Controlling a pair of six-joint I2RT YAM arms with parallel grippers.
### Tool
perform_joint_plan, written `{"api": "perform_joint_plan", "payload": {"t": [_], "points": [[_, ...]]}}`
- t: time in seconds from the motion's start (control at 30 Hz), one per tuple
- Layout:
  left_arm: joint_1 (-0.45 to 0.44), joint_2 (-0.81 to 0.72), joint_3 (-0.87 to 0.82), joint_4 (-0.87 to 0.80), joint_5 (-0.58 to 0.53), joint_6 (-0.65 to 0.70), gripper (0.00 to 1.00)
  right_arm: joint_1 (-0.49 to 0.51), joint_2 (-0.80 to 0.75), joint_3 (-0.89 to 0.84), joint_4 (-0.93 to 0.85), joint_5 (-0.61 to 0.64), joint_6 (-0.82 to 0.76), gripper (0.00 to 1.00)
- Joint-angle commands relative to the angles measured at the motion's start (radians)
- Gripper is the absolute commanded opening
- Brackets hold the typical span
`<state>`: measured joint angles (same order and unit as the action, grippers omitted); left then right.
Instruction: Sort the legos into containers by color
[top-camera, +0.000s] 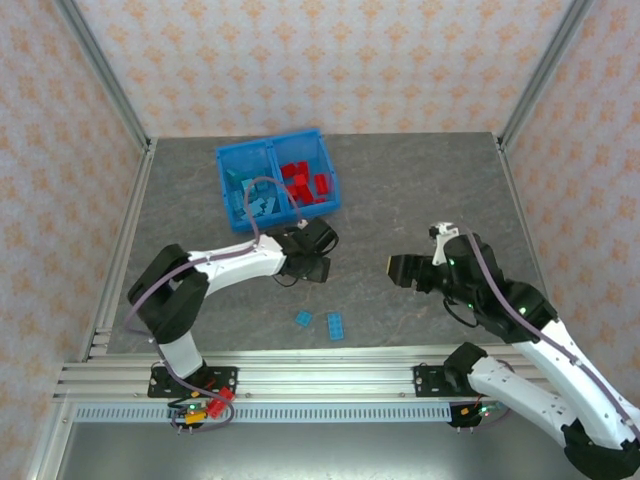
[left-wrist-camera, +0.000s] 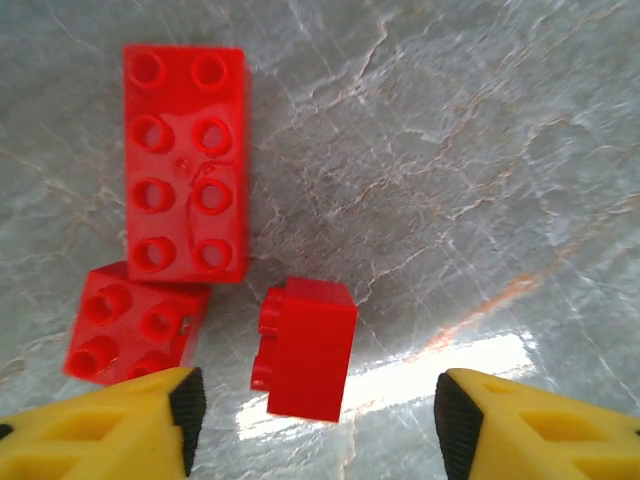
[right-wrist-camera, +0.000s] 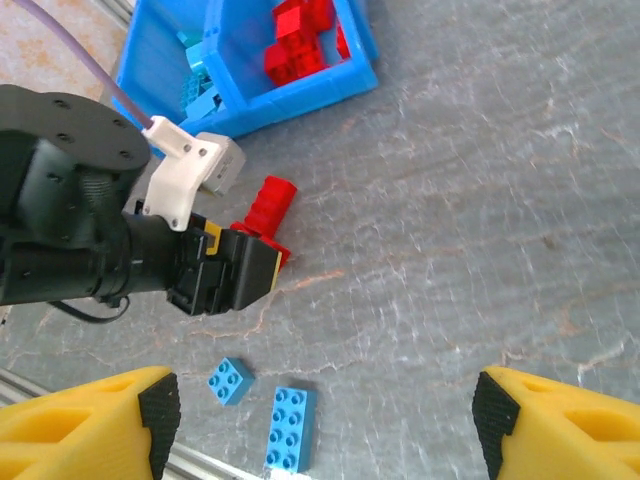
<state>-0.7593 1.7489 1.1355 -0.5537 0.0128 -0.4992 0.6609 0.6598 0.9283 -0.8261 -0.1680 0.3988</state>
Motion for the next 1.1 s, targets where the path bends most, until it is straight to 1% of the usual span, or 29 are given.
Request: {"api": "perform_joint_plan", "payload": {"t": [0.0,0.07,0.17,0.27,0.37,0.47,0.57,0.63,0.7,0.83,0.93,1.07], "points": [[-0.002,0.035,0.039,-0.044,-0.046,0.066,0.59,0.002,-0.034,0.002,-0.048,0.035,0.07,0.78],[-0.002,0.055,0.04,-0.031,-0.047,0.074,0.55,0.002,-0.035,0.007,-0.055,0.031,0.078,0.78],[-0.002,0.087,0.04,-0.013,-0.025,0.072,0.42,0.002,-0.035,0.009,-0.065,0.028,0.08,0.78],[-0.002,0.098,0.027,0.002,-0.01,0.064,0.31,0.002,-0.033,0.009,-0.071,0.016,0.076,0.78],[-0.001,0.07,0.011,0.015,-0.001,0.055,0.22,0.002,-0.022,0.002,-0.064,-0.059,0.05,0.79],[0.0,0.0,0.017,0.015,-0.004,0.047,0.21,0.002,0.015,0.0,-0.044,-0.185,0.039,0.79],[0.002,-0.063,0.096,-0.04,-0.047,0.073,0.21,0.002,0.04,0.001,0.003,-0.284,0.052,0.79],[0.015,-0.073,0.178,-0.087,-0.089,0.101,0.21,0.002,0.037,0.003,0.021,-0.28,0.057,0.8],[0.048,-0.053,0.283,-0.134,-0.127,0.13,0.2,0.002,0.032,0.006,0.026,-0.255,0.055,0.8],[0.124,0.037,0.486,-0.173,-0.182,0.179,0.2,0.002,0.032,0.009,0.018,-0.237,0.051,0.8],[0.185,0.147,0.645,-0.17,-0.196,0.195,0.19,0.002,0.028,0.012,0.0,-0.222,0.055,0.8],[0.254,0.346,0.839,-0.153,-0.216,0.209,0.19,0.002,0.003,0.008,-0.017,-0.187,0.075,0.8]]}}
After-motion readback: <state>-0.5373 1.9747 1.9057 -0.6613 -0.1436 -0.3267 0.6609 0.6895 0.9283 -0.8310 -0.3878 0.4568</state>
